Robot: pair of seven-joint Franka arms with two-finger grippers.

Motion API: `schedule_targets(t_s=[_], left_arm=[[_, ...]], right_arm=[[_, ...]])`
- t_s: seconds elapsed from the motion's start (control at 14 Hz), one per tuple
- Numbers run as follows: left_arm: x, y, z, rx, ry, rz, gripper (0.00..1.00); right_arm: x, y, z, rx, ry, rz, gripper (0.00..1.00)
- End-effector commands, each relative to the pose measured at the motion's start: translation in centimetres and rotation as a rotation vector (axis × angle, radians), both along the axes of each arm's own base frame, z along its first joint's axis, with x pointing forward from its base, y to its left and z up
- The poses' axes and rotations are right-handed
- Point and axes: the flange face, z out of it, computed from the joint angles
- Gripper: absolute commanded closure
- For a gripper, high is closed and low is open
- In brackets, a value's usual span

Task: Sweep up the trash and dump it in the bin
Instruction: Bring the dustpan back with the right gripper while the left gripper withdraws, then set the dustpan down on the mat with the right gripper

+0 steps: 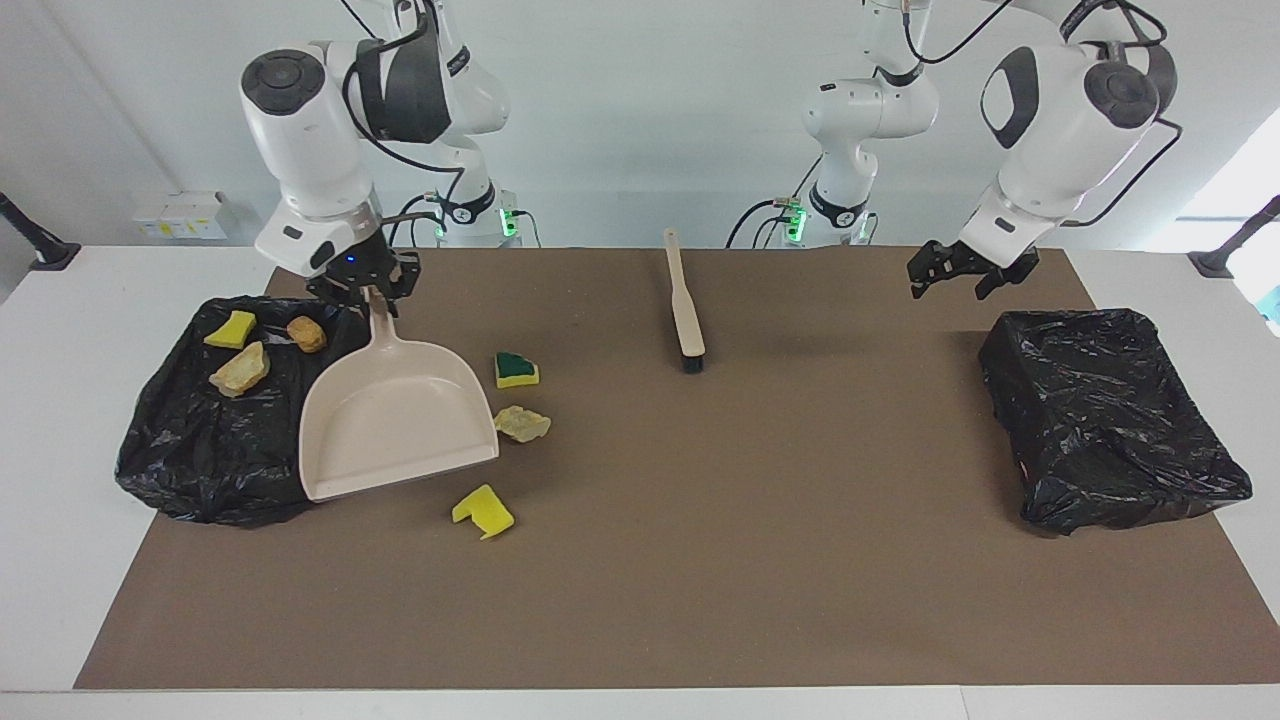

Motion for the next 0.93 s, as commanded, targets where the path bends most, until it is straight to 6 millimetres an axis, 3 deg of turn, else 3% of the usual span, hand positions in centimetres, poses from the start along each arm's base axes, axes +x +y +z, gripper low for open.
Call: schedule_targets(t_s=[0.0, 0.14, 0.22, 0.5, 0.72, 0.79, 0.86], left_arm=[[-0.5, 1.3, 1.9, 0.017, 0.027, 0.014, 0.0], [-1.1, 1.3, 5.1, 0.014, 0.001, 0.012, 0.0], [-1.3, 1.2, 5.6, 0.013, -0.005, 0.012, 0.0], [-1.7, 2.0, 5.7, 0.008, -0.026, 0.024, 0.0], [-1.8, 2.0, 5.3, 0.008, -0.019, 0.024, 0.0], [-1.5, 2.0, 5.6, 0.008, -0.04, 0.03, 0.0], [-1.1, 2.1, 5.7, 0.008, -0.058, 0.032, 0.0]], right_arm=[[1.2, 5.4, -1.7, 0.024, 0.001, -0.089, 1.0], [1.9, 9.8, -2.6, 0.04, -0.01, -0.12, 1.0], [2.1, 11.6, -3.9, 0.045, -0.012, -0.135, 1.0], [3.0, 19.6, -9.7, 0.085, -0.045, -0.144, 1.0], [3.0, 23.0, -12.8, 0.098, -0.062, -0.118, 1.0], [3.2, 22.7, -12.9, 0.106, -0.064, -0.128, 0.94], [3.2, 22.7, -12.9, 0.109, -0.066, -0.129, 0.32]])
